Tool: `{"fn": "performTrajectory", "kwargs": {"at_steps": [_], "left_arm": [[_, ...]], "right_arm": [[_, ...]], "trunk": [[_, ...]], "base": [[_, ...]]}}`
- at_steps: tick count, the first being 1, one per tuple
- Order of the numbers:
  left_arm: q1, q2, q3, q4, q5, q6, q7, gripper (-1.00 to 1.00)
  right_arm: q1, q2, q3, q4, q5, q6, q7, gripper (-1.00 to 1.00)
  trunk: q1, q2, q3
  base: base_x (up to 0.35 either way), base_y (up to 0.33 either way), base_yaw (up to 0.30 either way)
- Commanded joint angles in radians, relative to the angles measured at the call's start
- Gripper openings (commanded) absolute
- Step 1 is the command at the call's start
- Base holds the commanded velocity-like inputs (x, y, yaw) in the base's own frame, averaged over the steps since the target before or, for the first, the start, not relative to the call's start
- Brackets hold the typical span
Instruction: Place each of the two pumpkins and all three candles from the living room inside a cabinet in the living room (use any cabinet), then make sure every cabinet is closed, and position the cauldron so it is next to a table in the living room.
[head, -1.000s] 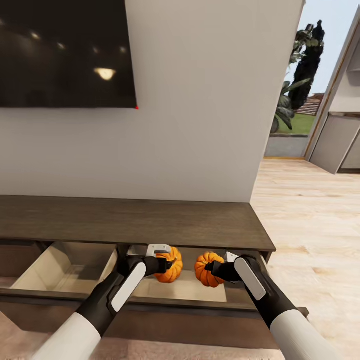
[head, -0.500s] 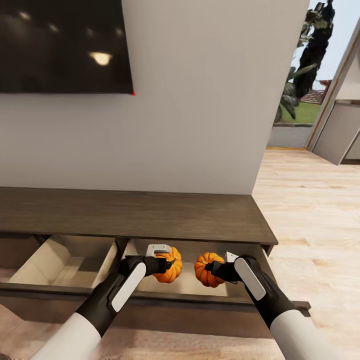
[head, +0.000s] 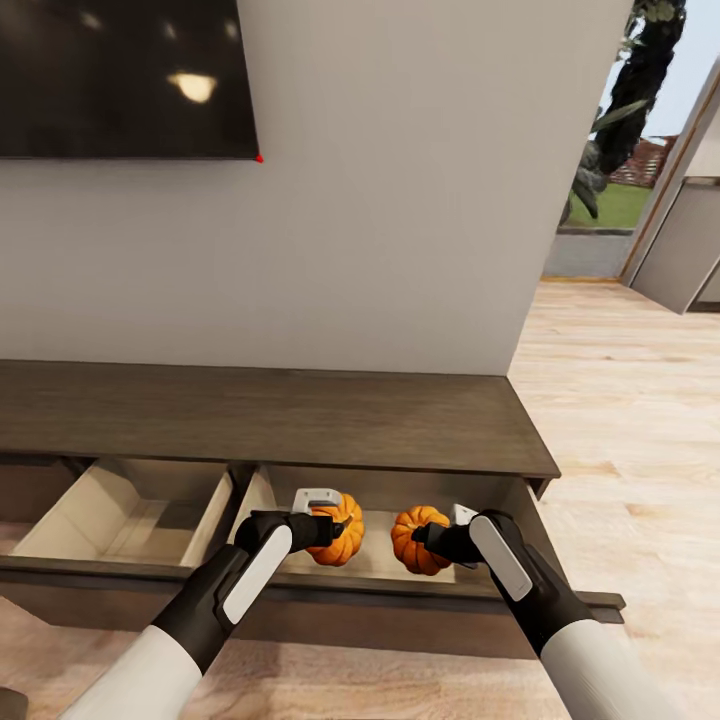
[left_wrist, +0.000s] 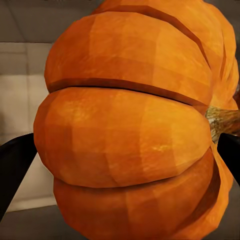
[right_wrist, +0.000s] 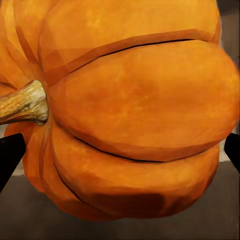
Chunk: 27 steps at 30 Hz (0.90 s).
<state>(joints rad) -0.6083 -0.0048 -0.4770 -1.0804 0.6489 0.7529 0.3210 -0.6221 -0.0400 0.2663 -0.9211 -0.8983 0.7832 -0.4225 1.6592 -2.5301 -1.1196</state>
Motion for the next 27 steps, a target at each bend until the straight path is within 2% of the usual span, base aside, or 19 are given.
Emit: {"fn": "performTrajectory", "kwargs": {"at_steps": [1, 4, 8, 23, 27], "left_arm": [[-0.001, 0.000, -0.001, -0.001, 0.011, 0.002, 0.010, -1.00], [-0.001, 0.000, -0.001, -0.001, 0.011, 0.002, 0.010, -1.00], [-0.001, 0.000, -0.001, -0.003, 0.011, 0.002, 0.009, -1.00], [-0.001, 0.000, -0.002, -0.004, 0.011, 0.002, 0.011, -1.00], [-0.001, 0.000, -0.001, -0.003, 0.010, 0.002, 0.027, -1.00]], "right_arm": [[-0.001, -0.001, 0.004, -0.001, -0.014, -0.001, -0.032, -1.00], [-0.003, 0.000, 0.003, -0.002, -0.016, -0.002, -0.086, -1.00], [-0.010, 0.001, 0.002, -0.001, -0.017, -0.002, -0.108, -1.00], [-0.014, 0.004, 0.003, -0.001, -0.017, -0.002, -0.116, -1.00], [-0.014, 0.004, 0.004, -0.001, -0.018, -0.002, -0.116, -1.00]], "trunk": [[0.000, 0.000, -0.001], [0.000, 0.000, -0.001], [0.000, 0.000, -0.001], [0.000, 0.000, -0.001], [0.000, 0.000, -0.001]], "base": [[0.000, 0.000, 0.000], [0.000, 0.000, 0.000], [0.000, 0.000, 0.000], [0.007, 0.000, 0.000], [0.174, 0.000, 0.000]]}}
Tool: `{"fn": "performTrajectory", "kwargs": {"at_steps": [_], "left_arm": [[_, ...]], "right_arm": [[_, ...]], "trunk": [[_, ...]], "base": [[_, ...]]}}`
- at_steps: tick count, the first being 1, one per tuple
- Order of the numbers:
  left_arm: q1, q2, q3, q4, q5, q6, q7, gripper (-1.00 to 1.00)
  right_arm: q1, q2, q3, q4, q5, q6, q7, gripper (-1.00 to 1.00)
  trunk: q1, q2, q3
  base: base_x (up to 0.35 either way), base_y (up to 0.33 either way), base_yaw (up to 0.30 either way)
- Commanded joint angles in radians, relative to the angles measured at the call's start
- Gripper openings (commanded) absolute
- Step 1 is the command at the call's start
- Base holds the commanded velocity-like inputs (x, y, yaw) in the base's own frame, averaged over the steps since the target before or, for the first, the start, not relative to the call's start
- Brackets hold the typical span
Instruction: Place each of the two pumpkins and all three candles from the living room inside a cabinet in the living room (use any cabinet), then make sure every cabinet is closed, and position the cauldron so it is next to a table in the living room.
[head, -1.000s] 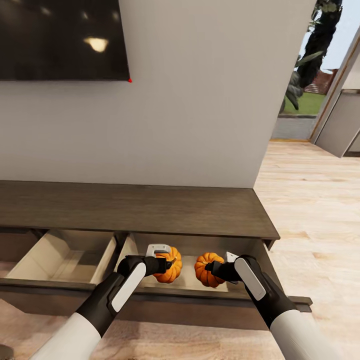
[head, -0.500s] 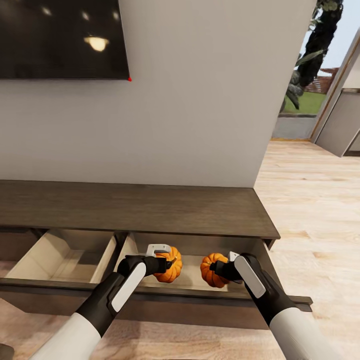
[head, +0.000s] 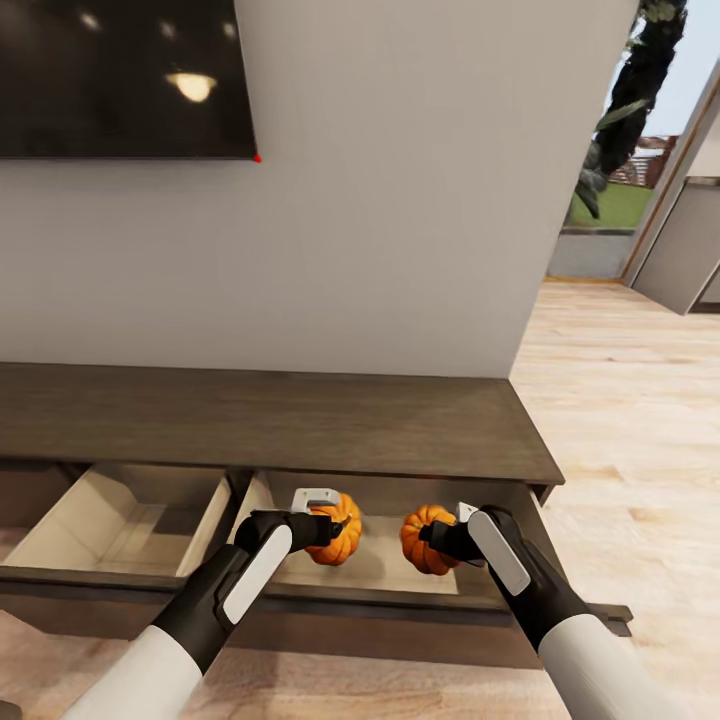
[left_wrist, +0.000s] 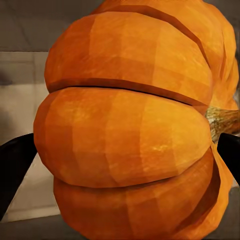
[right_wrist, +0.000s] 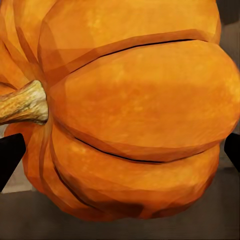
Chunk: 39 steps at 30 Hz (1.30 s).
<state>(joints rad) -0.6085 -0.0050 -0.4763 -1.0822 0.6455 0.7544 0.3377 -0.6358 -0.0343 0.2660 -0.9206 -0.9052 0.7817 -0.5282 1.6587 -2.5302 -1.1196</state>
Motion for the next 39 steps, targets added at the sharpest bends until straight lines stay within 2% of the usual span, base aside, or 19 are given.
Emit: {"fn": "performTrajectory", "kwargs": {"at_steps": [1, 5, 9, 39], "left_arm": [[-0.001, -0.006, -0.001, -0.001, 0.014, 0.001, 0.039, -1.00], [0.000, -0.021, -0.002, -0.002, 0.014, 0.002, 0.072, -1.00], [0.000, -0.026, -0.002, -0.001, 0.014, 0.002, 0.080, -1.00], [0.000, -0.027, -0.002, -0.010, 0.016, 0.003, 0.083, -1.00]], "right_arm": [[-0.001, -0.001, 0.004, -0.001, -0.011, 0.000, -0.010, -1.00], [-0.001, -0.001, 0.004, -0.001, -0.011, 0.001, -0.010, -1.00], [-0.001, -0.001, 0.004, -0.001, -0.011, 0.001, -0.010, -1.00], [-0.001, -0.002, 0.004, -0.001, -0.011, 0.001, -0.012, -1.00]], "trunk": [[0.000, 0.000, -0.001], [0.000, 0.000, -0.001], [0.000, 0.000, -0.001], [0.000, 0.000, -0.001]], "base": [[0.138, 0.000, 0.000], [0.069, 0.000, 0.000], [0.022, 0.001, 0.000], [0.022, 0.007, 0.000]]}}
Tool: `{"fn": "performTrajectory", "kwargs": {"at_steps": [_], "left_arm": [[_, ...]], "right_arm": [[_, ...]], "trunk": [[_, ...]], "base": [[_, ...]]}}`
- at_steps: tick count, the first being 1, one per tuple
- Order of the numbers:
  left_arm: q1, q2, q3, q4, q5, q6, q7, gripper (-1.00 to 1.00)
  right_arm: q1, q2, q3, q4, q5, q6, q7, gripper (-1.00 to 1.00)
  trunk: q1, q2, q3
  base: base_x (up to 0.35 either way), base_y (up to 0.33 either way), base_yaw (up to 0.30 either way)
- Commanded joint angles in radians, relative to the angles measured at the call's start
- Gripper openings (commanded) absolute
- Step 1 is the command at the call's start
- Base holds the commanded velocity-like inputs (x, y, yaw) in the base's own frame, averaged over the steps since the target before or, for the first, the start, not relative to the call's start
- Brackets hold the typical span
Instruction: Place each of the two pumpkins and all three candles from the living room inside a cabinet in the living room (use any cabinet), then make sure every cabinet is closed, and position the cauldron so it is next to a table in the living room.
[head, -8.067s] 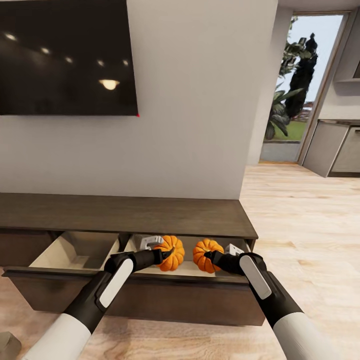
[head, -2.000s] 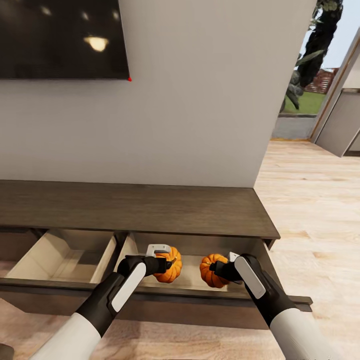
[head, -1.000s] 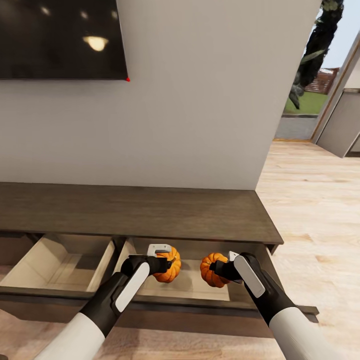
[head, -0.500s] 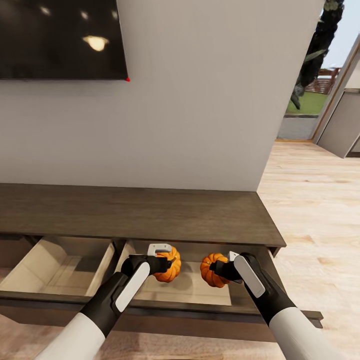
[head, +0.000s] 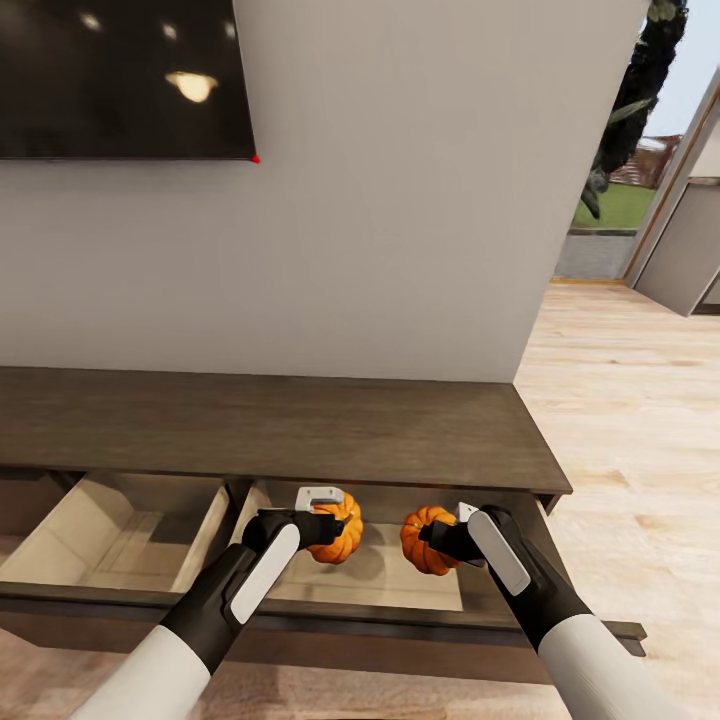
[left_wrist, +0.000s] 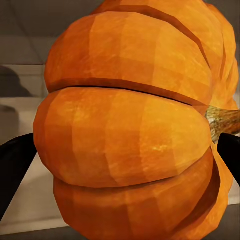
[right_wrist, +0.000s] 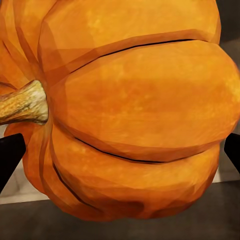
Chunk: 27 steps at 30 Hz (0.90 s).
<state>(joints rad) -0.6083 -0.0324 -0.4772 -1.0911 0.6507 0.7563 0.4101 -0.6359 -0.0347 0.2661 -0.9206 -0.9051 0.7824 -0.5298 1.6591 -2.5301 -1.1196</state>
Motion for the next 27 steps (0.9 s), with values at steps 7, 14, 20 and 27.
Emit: {"fn": "performTrajectory", "kwargs": {"at_steps": [7, 14, 20, 27], "left_arm": [[-0.001, 0.000, -0.001, -0.001, 0.010, 0.001, 0.010, -1.00], [-0.001, 0.000, -0.001, -0.001, 0.010, 0.001, 0.010, -1.00], [-0.001, 0.000, -0.001, -0.001, 0.010, 0.001, 0.011, -1.00], [-0.001, -0.001, -0.002, -0.001, 0.010, 0.001, 0.012, -1.00]], "right_arm": [[-0.001, -0.001, 0.004, -0.001, -0.011, 0.000, -0.010, -1.00], [-0.001, -0.001, 0.004, -0.001, -0.011, 0.000, -0.010, -1.00], [-0.001, -0.001, 0.005, -0.001, -0.011, 0.000, -0.010, -1.00], [-0.001, -0.001, 0.005, -0.001, -0.011, 0.000, -0.010, -1.00]], "trunk": [[0.002, -0.001, -0.016], [0.005, -0.003, -0.043], [0.007, -0.004, -0.067], [0.010, -0.006, -0.086]], "base": [[0.000, 0.000, 0.000], [0.000, 0.000, 0.000], [0.000, 0.000, 0.000], [0.000, 0.000, 0.000]]}}
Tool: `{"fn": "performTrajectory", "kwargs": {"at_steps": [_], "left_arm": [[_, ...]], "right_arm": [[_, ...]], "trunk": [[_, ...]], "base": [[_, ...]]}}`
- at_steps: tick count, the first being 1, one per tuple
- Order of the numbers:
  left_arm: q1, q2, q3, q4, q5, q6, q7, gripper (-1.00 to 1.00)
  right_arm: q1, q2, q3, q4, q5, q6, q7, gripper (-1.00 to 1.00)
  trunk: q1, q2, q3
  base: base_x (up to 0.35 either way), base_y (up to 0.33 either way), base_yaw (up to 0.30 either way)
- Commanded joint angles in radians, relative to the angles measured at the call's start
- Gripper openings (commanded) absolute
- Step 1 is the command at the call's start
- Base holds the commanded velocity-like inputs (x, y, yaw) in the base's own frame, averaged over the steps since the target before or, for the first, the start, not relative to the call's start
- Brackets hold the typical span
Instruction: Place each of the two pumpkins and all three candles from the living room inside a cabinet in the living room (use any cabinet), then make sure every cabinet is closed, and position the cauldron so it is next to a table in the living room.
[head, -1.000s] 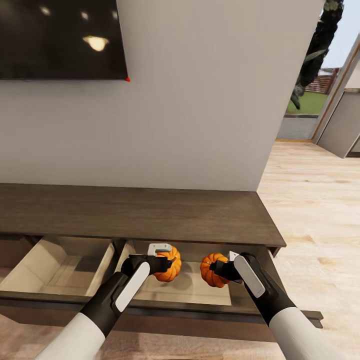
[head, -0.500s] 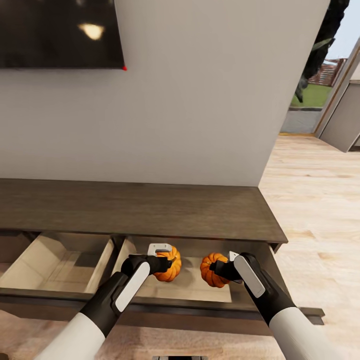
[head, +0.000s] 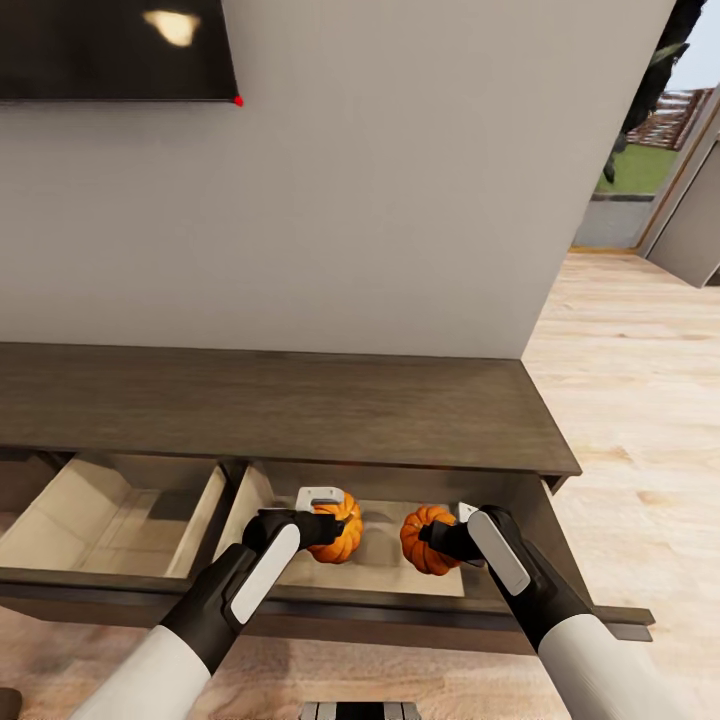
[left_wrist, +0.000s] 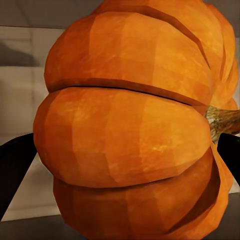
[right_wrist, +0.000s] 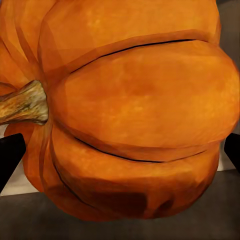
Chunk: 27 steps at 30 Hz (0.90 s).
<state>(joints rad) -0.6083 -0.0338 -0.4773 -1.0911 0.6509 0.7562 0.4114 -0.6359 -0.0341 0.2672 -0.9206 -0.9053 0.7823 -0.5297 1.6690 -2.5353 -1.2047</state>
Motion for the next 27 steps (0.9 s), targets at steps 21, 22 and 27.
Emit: {"fn": "performTrajectory", "kwargs": {"at_steps": [21, 22, 27], "left_arm": [[-0.001, 0.001, -0.002, -0.003, 0.010, 0.002, 0.009, -1.00], [-0.001, 0.001, -0.001, -0.003, 0.010, 0.002, 0.009, -1.00], [-0.001, 0.001, -0.001, -0.003, 0.010, 0.002, 0.009, -1.00]], "right_arm": [[-0.001, -0.001, 0.004, -0.001, -0.010, 0.000, -0.010, 1.00], [-0.001, -0.001, 0.004, -0.001, -0.010, 0.000, -0.010, 1.00], [-0.001, -0.001, 0.004, -0.001, -0.010, 0.000, -0.010, 1.00]], "trunk": [[0.000, 0.000, -0.001], [0.000, 0.000, -0.001], [0.000, 0.000, -0.001]], "base": [[0.000, 0.000, 0.000], [0.000, 0.000, 0.000], [0.000, 0.000, 0.000]]}}
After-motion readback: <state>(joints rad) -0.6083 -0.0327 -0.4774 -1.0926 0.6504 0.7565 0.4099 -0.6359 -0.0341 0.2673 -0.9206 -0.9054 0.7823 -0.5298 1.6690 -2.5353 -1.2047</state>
